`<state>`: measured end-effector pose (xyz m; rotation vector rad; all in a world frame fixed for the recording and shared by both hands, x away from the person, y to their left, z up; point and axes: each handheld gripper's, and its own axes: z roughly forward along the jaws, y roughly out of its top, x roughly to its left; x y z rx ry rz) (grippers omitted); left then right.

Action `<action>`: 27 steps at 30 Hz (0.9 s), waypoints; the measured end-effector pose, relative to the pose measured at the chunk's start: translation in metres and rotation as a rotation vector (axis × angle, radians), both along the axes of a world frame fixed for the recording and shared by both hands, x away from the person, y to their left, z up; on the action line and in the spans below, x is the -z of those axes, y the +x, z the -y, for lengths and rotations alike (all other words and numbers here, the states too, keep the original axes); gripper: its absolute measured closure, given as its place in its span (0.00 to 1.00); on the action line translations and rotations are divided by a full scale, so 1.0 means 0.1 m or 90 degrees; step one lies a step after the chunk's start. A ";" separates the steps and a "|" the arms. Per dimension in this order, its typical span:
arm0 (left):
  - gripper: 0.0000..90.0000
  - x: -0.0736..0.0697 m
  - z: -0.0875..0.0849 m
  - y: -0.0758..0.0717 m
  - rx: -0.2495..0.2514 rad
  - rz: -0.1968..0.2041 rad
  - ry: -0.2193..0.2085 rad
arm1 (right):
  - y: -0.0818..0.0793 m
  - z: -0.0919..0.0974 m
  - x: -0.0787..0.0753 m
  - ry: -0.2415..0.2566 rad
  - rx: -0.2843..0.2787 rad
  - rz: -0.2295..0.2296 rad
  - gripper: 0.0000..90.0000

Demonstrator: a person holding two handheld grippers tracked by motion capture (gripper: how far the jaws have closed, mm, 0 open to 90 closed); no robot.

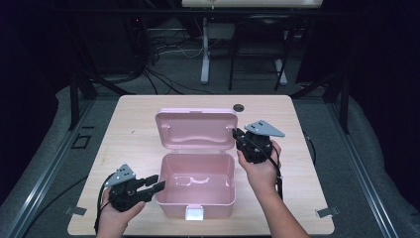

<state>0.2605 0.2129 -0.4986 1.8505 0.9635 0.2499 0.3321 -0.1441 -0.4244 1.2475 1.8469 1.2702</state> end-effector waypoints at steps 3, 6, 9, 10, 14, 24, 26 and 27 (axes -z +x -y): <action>0.68 0.00 0.01 0.00 0.002 0.002 0.000 | 0.04 -0.01 0.00 -0.002 0.003 -0.003 0.96; 0.67 0.01 0.02 -0.01 0.002 0.003 -0.003 | 0.08 -0.01 -0.01 -0.001 0.009 -0.008 0.96; 0.67 0.01 0.02 -0.01 0.003 0.003 -0.004 | 0.13 -0.01 -0.01 -0.002 0.012 -0.015 0.97; 0.67 0.01 0.02 -0.01 0.003 0.002 -0.003 | 0.14 -0.01 -0.01 -0.001 0.013 -0.018 0.97; 0.66 0.01 0.02 -0.01 0.003 0.002 -0.003 | 0.19 -0.03 0.00 0.004 0.022 -0.028 0.97; 0.66 0.02 0.02 -0.01 0.001 0.006 -0.003 | 0.30 -0.03 0.01 0.011 0.032 -0.057 0.98; 0.66 0.01 0.02 -0.01 0.001 0.003 -0.002 | 0.32 -0.03 0.01 0.011 0.034 -0.061 0.98; 0.66 0.02 0.02 -0.01 0.000 0.005 -0.003 | 0.33 -0.04 0.01 0.011 0.035 -0.063 0.98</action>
